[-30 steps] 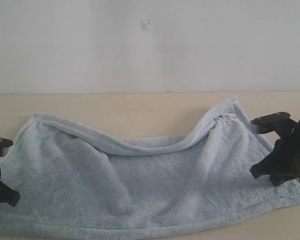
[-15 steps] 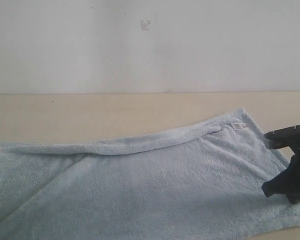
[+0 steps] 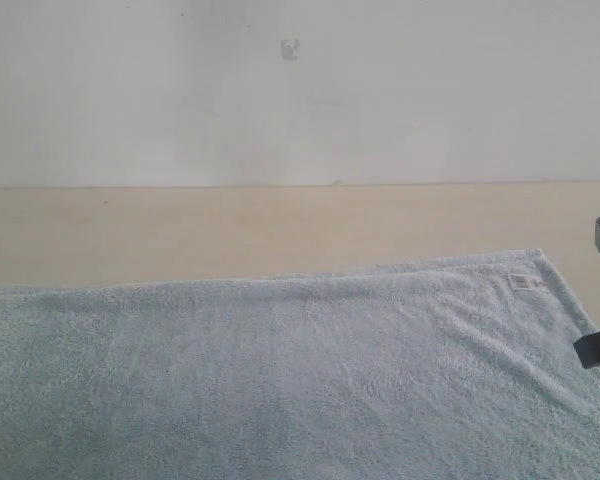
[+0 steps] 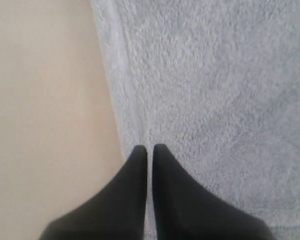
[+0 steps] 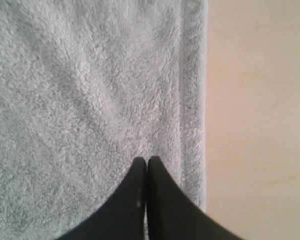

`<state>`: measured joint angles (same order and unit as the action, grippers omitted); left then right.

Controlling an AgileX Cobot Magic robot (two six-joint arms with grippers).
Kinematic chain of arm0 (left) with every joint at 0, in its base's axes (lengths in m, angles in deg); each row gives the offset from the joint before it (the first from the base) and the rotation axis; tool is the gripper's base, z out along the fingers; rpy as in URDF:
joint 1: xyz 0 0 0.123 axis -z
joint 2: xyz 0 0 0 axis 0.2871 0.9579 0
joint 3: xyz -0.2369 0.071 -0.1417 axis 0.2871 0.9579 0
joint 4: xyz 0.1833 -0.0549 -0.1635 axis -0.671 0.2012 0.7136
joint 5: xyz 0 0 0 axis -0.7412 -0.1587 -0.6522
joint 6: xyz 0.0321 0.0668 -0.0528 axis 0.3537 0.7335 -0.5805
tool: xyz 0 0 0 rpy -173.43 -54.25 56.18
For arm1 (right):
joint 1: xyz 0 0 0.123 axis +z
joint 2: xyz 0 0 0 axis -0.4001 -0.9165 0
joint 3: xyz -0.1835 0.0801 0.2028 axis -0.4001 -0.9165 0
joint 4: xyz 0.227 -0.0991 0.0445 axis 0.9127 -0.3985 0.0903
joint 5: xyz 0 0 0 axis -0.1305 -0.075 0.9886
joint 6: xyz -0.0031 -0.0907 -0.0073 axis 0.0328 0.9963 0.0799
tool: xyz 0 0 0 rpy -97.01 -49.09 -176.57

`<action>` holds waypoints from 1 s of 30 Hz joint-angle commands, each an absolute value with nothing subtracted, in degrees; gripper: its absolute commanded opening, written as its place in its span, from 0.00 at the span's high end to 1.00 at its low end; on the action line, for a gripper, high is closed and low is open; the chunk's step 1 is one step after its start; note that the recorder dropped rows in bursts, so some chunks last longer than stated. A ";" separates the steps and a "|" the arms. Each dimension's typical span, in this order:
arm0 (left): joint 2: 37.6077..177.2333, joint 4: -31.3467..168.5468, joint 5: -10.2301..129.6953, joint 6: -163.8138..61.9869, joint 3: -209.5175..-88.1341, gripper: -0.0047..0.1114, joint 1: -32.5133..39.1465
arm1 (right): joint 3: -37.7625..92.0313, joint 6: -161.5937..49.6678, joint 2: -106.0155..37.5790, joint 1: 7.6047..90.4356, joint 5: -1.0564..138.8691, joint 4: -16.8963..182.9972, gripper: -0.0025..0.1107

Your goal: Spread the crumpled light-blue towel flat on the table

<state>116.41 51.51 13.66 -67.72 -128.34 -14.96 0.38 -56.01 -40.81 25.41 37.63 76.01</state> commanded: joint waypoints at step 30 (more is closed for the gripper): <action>132.10 54.22 32.23 -67.98 -133.87 0.92 -14.83 | 62.43 -26.11 -92.48 37.22 23.38 99.89 0.98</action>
